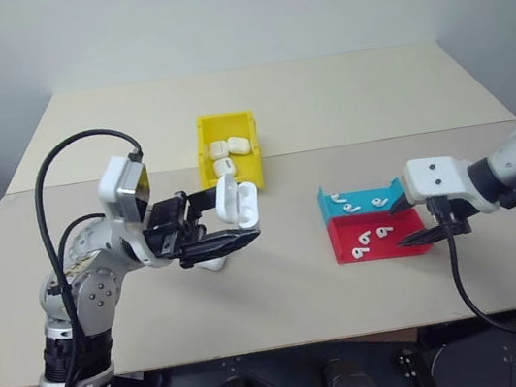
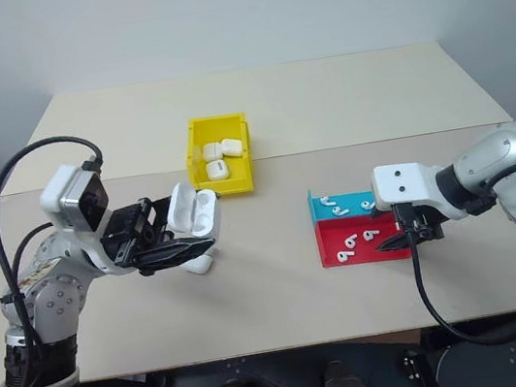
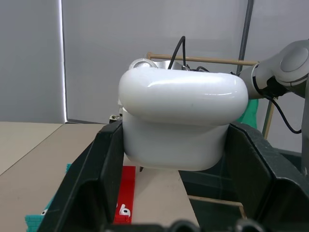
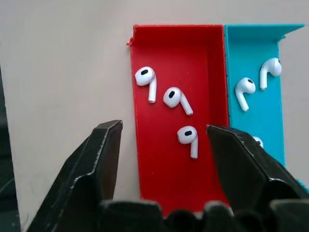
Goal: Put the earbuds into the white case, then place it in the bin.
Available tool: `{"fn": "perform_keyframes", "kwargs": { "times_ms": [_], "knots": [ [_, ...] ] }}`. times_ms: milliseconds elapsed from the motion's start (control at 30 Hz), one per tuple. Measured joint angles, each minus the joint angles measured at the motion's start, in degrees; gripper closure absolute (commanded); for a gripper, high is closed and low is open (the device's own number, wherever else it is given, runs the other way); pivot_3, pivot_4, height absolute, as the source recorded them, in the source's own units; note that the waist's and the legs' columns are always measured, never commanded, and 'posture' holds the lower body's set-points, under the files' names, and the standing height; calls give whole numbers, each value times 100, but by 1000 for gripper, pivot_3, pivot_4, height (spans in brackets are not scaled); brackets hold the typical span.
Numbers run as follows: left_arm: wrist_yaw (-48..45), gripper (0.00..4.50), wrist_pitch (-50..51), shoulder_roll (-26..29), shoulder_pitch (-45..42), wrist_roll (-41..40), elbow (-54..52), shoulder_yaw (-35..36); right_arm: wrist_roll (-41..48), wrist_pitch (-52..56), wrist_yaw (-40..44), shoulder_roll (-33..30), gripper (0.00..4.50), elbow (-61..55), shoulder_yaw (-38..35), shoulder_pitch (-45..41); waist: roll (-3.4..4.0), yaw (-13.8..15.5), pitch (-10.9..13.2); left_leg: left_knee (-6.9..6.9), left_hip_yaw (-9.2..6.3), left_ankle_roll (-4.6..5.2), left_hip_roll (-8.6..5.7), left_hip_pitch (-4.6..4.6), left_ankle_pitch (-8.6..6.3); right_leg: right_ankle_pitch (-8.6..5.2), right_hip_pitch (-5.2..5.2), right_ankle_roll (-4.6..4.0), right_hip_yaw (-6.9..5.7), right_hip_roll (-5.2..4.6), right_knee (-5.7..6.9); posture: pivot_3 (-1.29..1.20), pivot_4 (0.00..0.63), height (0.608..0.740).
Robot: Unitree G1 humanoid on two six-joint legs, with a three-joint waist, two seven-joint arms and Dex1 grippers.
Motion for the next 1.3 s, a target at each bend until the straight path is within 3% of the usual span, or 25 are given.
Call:
{"fn": "perform_keyframes", "kwargs": {
  "times_ms": [200,467,567,633,1300],
  "knots": [
    [96,1676,50,-92,114,-17,-159,-72,-475,-281,359,575,1154,263,592,-557,0,-11,0,1,0,0,0,1,0,0,0,0,0,1,2,0,150,740],
    [124,1676,209,-35,167,-67,-236,-128,-1003,504,379,1021,1154,213,1092,-847,0,1,0,1,0,0,0,-1,0,0,-2,0,-1,1,1,0,150,740],
    [130,1676,209,-38,170,-74,-283,-137,-1127,643,352,1109,1717,190,1218,-861,0,7,0,1,0,0,0,-1,0,0,-1,0,-1,0,0,0,150,740],
    [135,1676,209,-47,170,-104,-284,-138,-1208,713,333,1181,2349,166,1264,-861,0,5,0,1,0,0,0,-1,0,0,-1,0,-1,0,0,0,150,740],
    [238,1676,209,-33,196,-116,-366,-139,-1629,617,233,1477,2349,182,1468,-703,0,0,0,1,0,1,0,-1,0,0,-1,0,-1,1,1,0,150,740]
  ]
}}
